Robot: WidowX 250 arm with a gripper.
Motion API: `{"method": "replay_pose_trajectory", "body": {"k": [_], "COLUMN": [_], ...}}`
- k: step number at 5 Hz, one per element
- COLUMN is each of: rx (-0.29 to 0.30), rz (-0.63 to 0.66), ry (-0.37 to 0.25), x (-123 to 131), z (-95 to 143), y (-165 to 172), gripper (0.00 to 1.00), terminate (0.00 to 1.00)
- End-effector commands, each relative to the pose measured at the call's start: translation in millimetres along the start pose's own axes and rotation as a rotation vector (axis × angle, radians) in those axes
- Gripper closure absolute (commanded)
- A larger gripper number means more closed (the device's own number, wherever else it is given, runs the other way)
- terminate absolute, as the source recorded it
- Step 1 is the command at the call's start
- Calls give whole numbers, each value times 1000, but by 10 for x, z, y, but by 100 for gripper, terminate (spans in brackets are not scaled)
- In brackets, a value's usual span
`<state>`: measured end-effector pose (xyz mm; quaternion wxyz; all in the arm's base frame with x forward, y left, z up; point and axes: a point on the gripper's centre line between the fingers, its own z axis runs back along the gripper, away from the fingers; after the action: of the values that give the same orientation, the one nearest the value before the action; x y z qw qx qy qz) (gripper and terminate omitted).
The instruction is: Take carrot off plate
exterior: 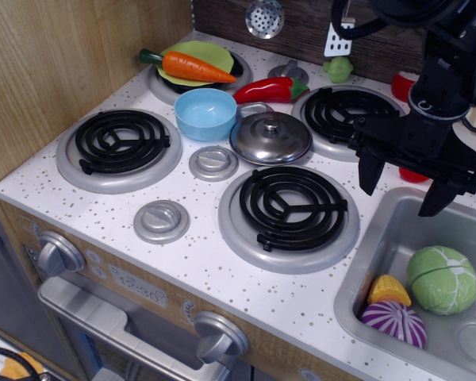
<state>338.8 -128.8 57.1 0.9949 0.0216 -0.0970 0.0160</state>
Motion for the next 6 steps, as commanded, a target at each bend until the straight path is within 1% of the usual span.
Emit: {"method": "replay_pose_trajectory", "body": {"k": [1, 2, 3, 4, 5, 6], "rx": [0, 126, 263, 348, 364, 360], "rz": [0, -244, -530, -721, -909, -1039], "ry": [0, -73, -72, -58, -43, -21], "x": [0, -86, -99, -32, 181, 357], "z": [0, 46, 188, 261, 306, 272], "y": [0, 320, 759, 1215, 1683, 2148], "gripper": [0, 0, 0, 0, 0, 0], "terminate": [0, 0, 0, 0, 0, 0]}}
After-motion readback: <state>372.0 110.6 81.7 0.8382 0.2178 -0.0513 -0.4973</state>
